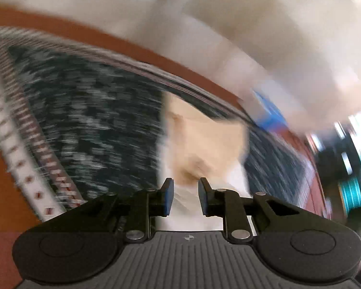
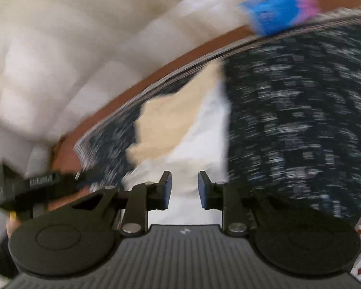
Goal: Fold clothes
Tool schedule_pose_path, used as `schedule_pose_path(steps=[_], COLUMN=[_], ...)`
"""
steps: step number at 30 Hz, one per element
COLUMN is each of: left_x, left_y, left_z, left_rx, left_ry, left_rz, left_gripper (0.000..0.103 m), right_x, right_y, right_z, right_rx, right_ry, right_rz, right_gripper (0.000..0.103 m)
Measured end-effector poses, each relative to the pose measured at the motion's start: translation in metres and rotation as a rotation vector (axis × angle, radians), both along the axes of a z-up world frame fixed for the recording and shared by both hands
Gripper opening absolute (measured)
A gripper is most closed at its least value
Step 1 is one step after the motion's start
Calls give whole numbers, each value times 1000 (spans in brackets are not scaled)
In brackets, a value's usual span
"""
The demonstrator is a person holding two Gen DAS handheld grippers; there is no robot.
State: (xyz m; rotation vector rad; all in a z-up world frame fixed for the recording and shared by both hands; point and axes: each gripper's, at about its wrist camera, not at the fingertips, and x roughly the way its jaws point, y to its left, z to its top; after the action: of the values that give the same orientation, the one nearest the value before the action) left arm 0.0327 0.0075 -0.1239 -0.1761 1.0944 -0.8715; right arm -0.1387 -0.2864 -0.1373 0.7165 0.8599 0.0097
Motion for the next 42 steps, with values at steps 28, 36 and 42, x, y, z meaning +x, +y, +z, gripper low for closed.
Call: schedule_pose_path(steps=[28,36,42], left_x=[21,19,65], left_y=[-45,-6,-32], left_z=[-27,-5,4], left_rx=[140,140,94], left_ry=[-101,-128,-150], left_rz=[47,100,110], left_gripper=[47,48,53], right_x=[60,43,56], right_y=[-3,-13,-22], right_z=[-23,10,27], right_rx=[-139,-195,-253], right_ry=[55,6,-15], right_rz=[6,15,44], right_gripper=[29,38,42])
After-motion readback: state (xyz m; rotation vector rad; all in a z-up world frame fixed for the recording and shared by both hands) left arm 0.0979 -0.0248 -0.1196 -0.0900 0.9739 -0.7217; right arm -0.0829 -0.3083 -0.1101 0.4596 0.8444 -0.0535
